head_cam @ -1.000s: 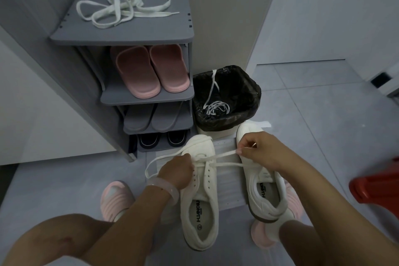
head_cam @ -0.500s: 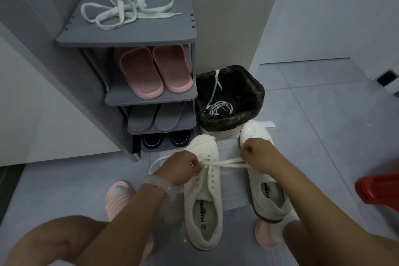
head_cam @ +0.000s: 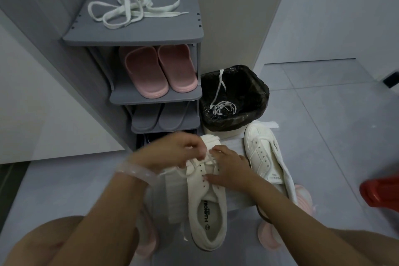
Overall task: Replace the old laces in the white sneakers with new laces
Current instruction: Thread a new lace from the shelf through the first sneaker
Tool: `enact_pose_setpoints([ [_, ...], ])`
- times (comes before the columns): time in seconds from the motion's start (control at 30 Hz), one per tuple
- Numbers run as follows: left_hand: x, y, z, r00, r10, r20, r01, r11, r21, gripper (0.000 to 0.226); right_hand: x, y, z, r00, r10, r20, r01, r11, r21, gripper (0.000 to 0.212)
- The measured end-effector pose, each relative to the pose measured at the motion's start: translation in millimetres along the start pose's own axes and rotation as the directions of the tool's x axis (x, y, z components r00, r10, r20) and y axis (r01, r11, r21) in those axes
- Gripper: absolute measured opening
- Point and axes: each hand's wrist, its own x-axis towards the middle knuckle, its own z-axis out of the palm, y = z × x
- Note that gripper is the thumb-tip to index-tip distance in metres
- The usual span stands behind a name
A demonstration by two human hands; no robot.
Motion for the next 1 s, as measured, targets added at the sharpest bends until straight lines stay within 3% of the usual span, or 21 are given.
enact_pose_setpoints([
  [0.07,-24.1,21.0,-24.8,0.985,0.172,0.031,-0.160,0.960,-0.230,0.014,0.1,-0.3,0.1,1.000,0.005,0.006,-0.005,1.000,0.002,0.078],
  [0.13,-47.4,32.6,-41.9,0.893,0.448,0.041,-0.394,0.822,-0.411,0.014,-0.6,-0.1,0.3,1.000,0.008,0.008,-0.008,1.000,0.000,0.078],
  [0.2,-58.3,29.6,-52.4,0.802,0.593,0.070,-0.485,0.714,-0.505,0.015,0.7,1.0,1.8,1.000,0.001,0.005,-0.001,1.000,0.003,0.078],
  [0.23,-57.8,26.7,-55.7,0.826,0.556,0.091,-0.447,0.745,-0.496,0.016,1.4,1.4,2.6,1.000,-0.012,-0.001,0.012,1.000,0.024,0.077],
  [0.27,-55.3,25.9,-56.3,0.893,0.437,0.107,-0.356,0.832,-0.426,0.019,2.1,1.6,3.0,1.000,-0.028,-0.011,0.029,0.997,0.067,0.074],
  [0.33,-40.4,14.3,-52.1,0.996,0.034,0.078,-0.032,0.999,-0.028,0.025,4.1,3.3,1.5,0.997,-0.029,-0.070,0.043,0.978,0.202,0.060],
  [0.37,-30.2,4.3,-47.2,0.984,-0.177,0.025,0.164,0.949,0.269,0.029,3.1,4.4,-1.6,0.993,0.019,-0.118,0.013,0.964,0.264,0.050],
  [0.4,-20.5,-5.2,-38.6,0.947,-0.318,-0.044,0.297,0.817,0.493,0.032,1.1,6.0,-4.4,0.982,0.083,-0.167,-0.028,0.951,0.307,0.041],
  [0.43,-11.1,-15.5,-27.6,0.924,-0.363,-0.119,0.357,0.714,0.602,0.035,-0.9,7.8,-5.9,0.970,0.132,-0.206,-0.062,0.946,0.317,0.033],
  [0.47,-3.6,-23.3,-15.8,0.919,-0.351,-0.180,0.382,0.682,0.623,0.036,-2.7,8.9,-6.2,0.963,0.152,-0.221,-0.083,0.952,0.295,0.027],
  [0.57,12.2,-30.4,18.9,0.932,-0.193,-0.307,0.347,0.726,0.594,0.035,-6.2,5.0,-3.8,0.970,0.142,-0.196,-0.093,0.966,0.243,0.018],
  [0.7,25.0,-36.3,56.2,0.959,-0.065,-0.277,0.236,0.723,0.649,0.030,-3.6,3.8,-0.7,0.972,0.168,-0.164,-0.129,0.966,0.223,0.004],
  [0.77,27.1,-43.4,64.2,0.957,-0.056,-0.286,0.237,0.721,0.651,0.027,-2.0,5.1,-0.3,0.970,0.195,-0.145,-0.141,0.937,0.320,0.007],
  [0.83,28.7,-48.8,66.6,0.949,-0.049,-0.312,0.245,0.739,0.628,0.026,-1.8,4.7,-3.1,0.961,0.258,-0.101,-0.146,0.780,0.608,0.008],
  [0.9,30.2,-51.4,67.3,0.943,-0.059,-0.327,0.250,0.775,0.580,0.024,-3.3,2.9,-7.1,0.952,0.304,0.019,-0.177,0.499,0.849,0.010],
  [0.93,30.7,-52.5,67.5,0.942,-0.067,-0.330,0.253,0.788,0.561,0.023,-3.3,2.9,-7.8,0.950,0.303,0.081,-0.204,0.399,0.894,0.013],
  [1.0,31.7,-54.6,68.2,0.943,-0.068,-0.325,0.246,0.798,0.550,0.022,-2.8,4.4,-7.2,0.946,0.280,0.161,-0.246,0.304,0.920,0.017],
])
